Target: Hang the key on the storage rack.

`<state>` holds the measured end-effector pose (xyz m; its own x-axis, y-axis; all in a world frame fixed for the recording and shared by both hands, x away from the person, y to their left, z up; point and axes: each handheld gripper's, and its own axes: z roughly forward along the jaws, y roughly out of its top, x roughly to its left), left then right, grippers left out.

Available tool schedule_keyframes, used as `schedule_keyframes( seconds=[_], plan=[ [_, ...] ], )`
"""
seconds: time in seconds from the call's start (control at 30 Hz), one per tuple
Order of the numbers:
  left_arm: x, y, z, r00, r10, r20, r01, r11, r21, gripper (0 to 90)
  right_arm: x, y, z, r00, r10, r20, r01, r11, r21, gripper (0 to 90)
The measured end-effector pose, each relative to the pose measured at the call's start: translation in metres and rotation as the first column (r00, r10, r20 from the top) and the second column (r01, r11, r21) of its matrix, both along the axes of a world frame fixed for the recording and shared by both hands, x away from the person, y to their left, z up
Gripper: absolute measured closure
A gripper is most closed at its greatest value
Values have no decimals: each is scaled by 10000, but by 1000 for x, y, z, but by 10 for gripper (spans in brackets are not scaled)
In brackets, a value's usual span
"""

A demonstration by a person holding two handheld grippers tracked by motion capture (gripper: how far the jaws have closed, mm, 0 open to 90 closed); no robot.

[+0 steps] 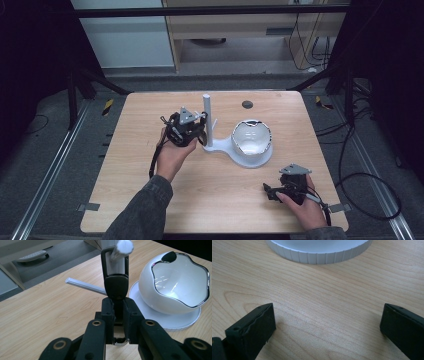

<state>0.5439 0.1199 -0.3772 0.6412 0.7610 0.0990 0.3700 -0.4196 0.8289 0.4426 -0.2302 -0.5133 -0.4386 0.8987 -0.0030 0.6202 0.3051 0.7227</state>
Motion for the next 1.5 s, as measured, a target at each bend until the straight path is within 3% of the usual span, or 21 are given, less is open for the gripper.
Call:
schedule_keyframes(
  seconds=[0.6,0.77,0.87,0.93,0.97,1.0,1.27,1.5],
  plan=[
    [4,-7,-5,10000,47,62,-46,10000,-33,776,0,0,0,10000,13,9,-13,10000,-3,4],
    [-1,-7,-5,9998,99,163,-97,9999,-107,714,0,0,0,10000,19,2,-19,10000,-5,4],
    [-5,-6,-5,9998,8,203,-11,9999,135,646,0,-1,0,10000,48,5,-48,10000,-14,4],
    [-8,-4,-6,9999,8,135,-8,10000,34,580,0,-1,0,10000,50,6,-50,10000,-10,4],
    [-8,-4,-6,9999,8,135,-8,10000,34,494,0,-1,0,10000,50,6,-50,10000,-10,4],
    [-9,-3,-7,10000,-9,48,9,10000,-82,494,0,0,0,10000,47,4,-47,10000,2,4],
    [-22,8,-11,9989,-258,-397,246,9993,-296,206,0,-1,0,10000,93,22,-93,10000,-14,4],
    [-50,14,-17,9914,-1075,-744,1085,9940,96,90,-1,-2,0,10000,84,10,-84,10000,-5,4]
  ],
)
